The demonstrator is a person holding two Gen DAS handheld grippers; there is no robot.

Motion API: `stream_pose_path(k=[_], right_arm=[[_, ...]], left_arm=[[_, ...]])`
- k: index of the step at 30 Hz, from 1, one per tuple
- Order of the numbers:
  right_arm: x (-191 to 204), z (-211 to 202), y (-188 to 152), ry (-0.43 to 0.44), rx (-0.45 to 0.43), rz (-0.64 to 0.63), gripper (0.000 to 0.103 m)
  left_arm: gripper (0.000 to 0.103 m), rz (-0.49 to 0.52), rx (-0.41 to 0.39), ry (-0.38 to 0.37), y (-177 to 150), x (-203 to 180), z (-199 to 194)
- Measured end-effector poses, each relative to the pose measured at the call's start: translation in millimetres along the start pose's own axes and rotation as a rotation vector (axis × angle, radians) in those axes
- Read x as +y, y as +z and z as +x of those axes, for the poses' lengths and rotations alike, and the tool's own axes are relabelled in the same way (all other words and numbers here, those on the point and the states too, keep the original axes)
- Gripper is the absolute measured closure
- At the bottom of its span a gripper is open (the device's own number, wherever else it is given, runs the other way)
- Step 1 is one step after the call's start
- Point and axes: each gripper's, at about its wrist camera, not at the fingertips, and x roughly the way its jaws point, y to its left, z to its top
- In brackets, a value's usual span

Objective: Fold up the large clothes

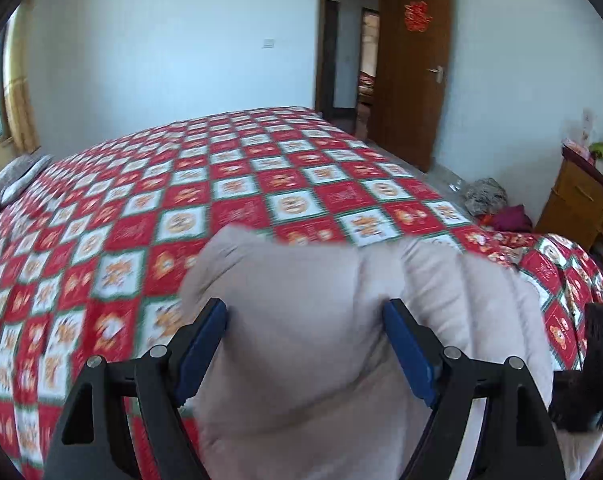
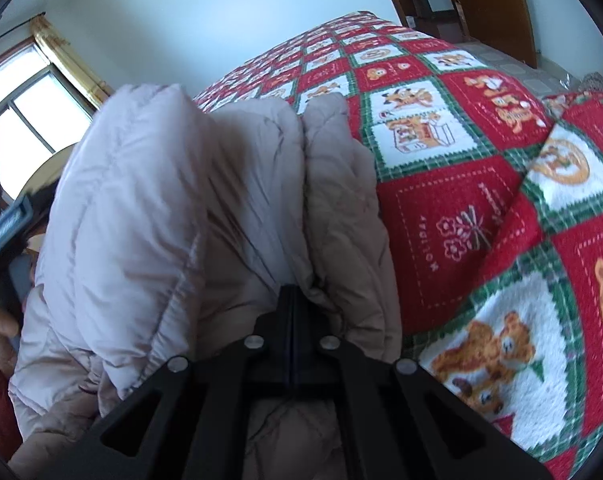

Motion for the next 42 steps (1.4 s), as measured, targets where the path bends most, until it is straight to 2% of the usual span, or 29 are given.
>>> stream_pose_path(k=[4,7,17,20,24,27,30,31,32,35,37,40,42], right_arm=[[-6,1,-2,0.023,-0.007,0.024,0.103],[-12,1,-2,0.054,-0.001,0.059,0.103],[-17,0,-1,0.068,0.009,0.115,0.103],[-18,0,8,0.046,0.029,0.104,0.103],[-8,-13,21,-0.036,0.042,0.016,0.103],[-5,-41,44,-0.079,-0.03,-0.013,0.096],[8,-62,70,-0.113,-0.108,-0.064,0.067],[15,-63,78,-0.119,-0.117,-0.083,0.05],[22,-61,82,-0.13,-0.113,-0.1,0.044],[32,-23,101,-0.226,-0.013,-0.128,0.045],[31,-3,106,-0.227,0.03,-0.11,0.046],[20,11,94,-0.268,0.077,-0.103,0.048],[16,12,84,-0.279,0.072,-0.084,0.048]], left_arm=[[0.022,0.115,0.041,0.054,4,-31,25],[0.021,0.163,0.058,0.117,-3,-45,44],[0.019,0.176,0.059,0.184,-21,-59,77],[0.019,0.183,0.069,0.184,-24,-60,82],[0.019,0.201,0.064,0.199,-27,-63,83],[0.019,0.213,0.065,0.21,-28,-66,83],[0.019,0.212,0.065,0.21,-28,-68,83],[0.019,0.213,0.066,0.211,-28,-68,83],[0.019,0.213,0.066,0.211,-28,-68,83],[0.019,0.214,0.065,0.211,-28,-68,83],[0.019,0.214,0.064,0.212,-28,-67,83],[0.019,0.216,0.064,0.216,-29,-68,84],[0.019,0.219,0.065,0.218,-29,-68,85]])
